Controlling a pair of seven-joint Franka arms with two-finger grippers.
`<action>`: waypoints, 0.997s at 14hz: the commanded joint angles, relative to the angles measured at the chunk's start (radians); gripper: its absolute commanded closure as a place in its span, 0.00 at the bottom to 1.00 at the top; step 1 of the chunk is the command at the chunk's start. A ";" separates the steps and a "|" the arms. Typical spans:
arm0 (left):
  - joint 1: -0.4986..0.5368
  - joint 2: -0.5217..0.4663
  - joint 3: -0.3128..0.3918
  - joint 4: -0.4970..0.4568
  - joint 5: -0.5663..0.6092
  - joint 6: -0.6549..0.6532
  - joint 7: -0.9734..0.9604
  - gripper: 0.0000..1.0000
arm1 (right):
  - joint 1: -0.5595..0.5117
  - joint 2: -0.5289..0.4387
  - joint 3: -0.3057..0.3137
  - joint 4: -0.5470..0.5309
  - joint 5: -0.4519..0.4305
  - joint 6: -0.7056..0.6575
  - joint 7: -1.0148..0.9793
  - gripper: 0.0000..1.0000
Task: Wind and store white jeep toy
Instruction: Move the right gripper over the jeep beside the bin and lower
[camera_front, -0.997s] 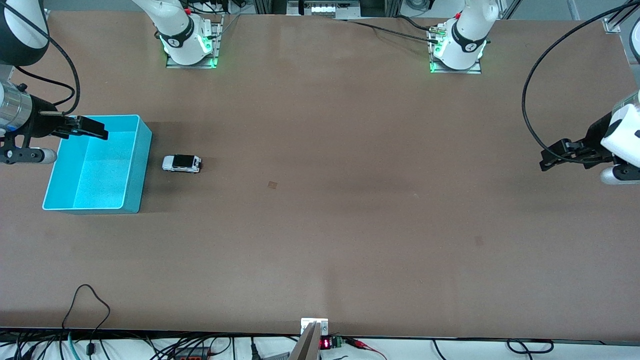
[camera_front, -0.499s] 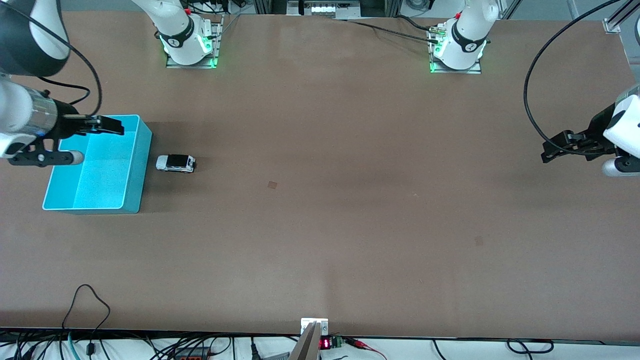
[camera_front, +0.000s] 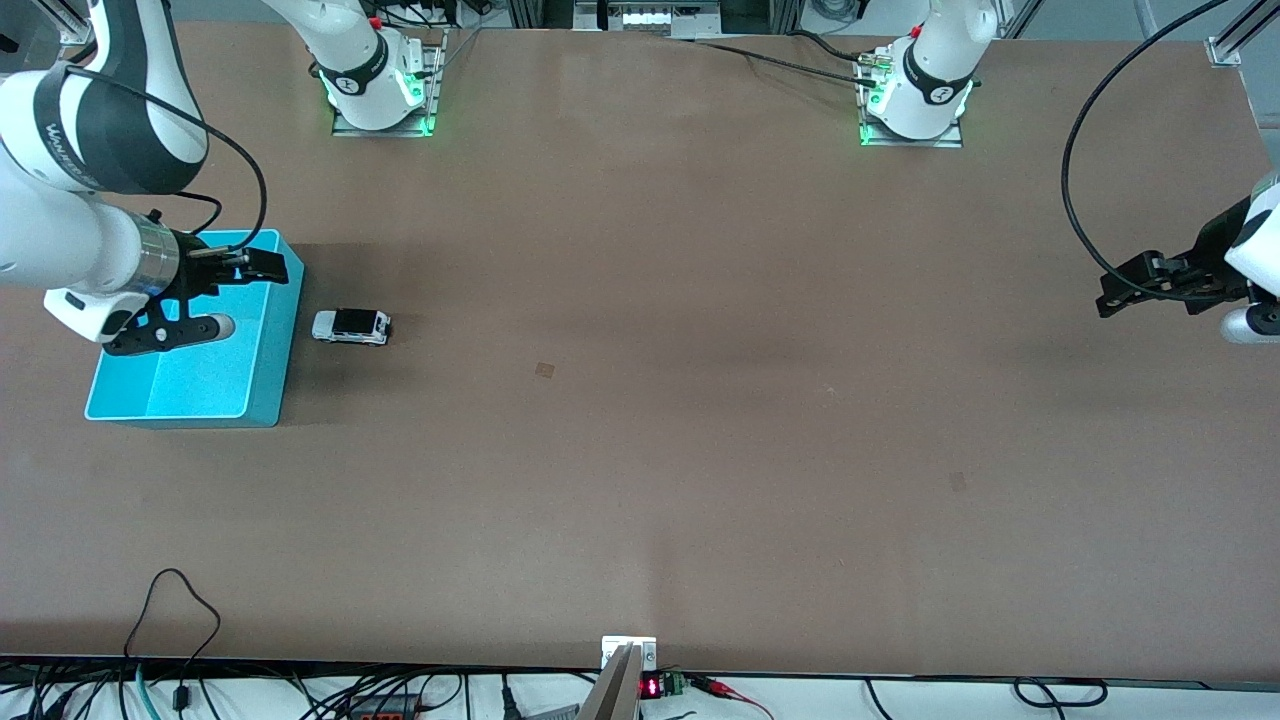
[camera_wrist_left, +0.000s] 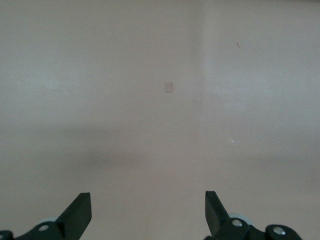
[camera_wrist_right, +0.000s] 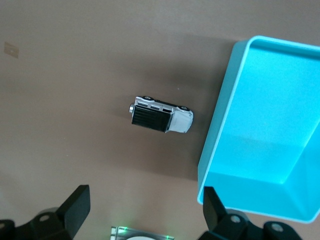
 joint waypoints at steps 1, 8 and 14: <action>0.007 -0.038 0.000 -0.032 -0.023 -0.007 0.021 0.00 | -0.019 -0.139 0.042 -0.231 0.000 0.151 -0.072 0.00; 0.011 -0.049 -0.002 -0.033 -0.023 -0.039 0.001 0.00 | -0.261 -0.195 0.311 -0.435 -0.006 0.347 -0.429 0.00; 0.011 -0.054 -0.002 -0.039 -0.020 -0.049 0.018 0.00 | -0.286 -0.160 0.312 -0.536 -0.020 0.561 -0.823 0.00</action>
